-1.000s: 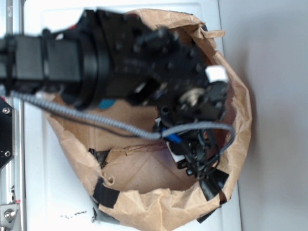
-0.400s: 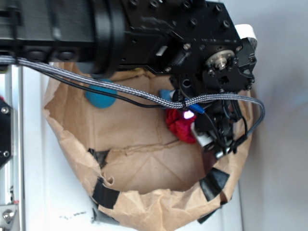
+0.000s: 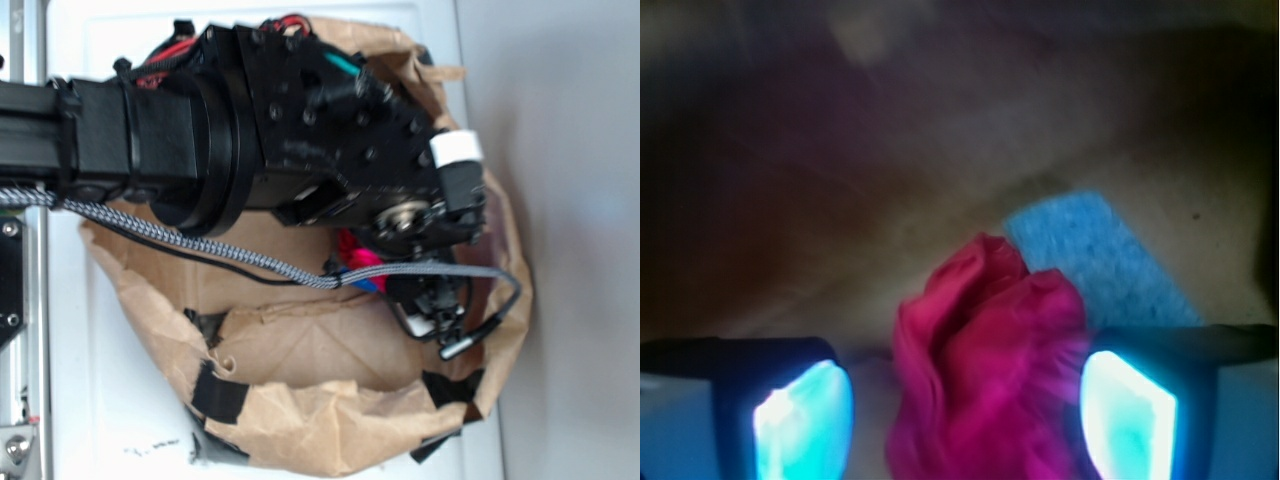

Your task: Grab the red paper.

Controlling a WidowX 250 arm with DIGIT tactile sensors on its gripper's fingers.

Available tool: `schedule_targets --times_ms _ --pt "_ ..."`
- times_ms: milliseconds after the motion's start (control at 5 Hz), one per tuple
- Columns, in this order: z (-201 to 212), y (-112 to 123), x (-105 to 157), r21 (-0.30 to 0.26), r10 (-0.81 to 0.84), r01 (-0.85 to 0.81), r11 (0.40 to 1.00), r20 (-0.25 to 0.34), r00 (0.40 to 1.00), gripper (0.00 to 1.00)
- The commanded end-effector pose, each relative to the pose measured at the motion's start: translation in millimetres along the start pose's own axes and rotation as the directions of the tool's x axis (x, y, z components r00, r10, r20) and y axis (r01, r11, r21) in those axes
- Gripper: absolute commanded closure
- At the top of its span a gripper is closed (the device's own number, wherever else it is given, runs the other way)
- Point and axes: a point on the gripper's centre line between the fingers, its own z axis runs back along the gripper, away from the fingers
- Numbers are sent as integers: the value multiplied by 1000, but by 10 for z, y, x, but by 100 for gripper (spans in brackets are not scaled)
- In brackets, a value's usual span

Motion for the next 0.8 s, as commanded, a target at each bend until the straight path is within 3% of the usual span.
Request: schedule_targets --times_ms 0,200,400,600 --pt "-214 -108 81 39 -31 27 999 115 993 0" --pt "-187 -152 132 38 -17 13 999 103 995 100" --pt "-111 -180 196 19 -15 13 1000 78 997 100" --pt "171 -189 236 -32 -52 53 998 16 998 100"
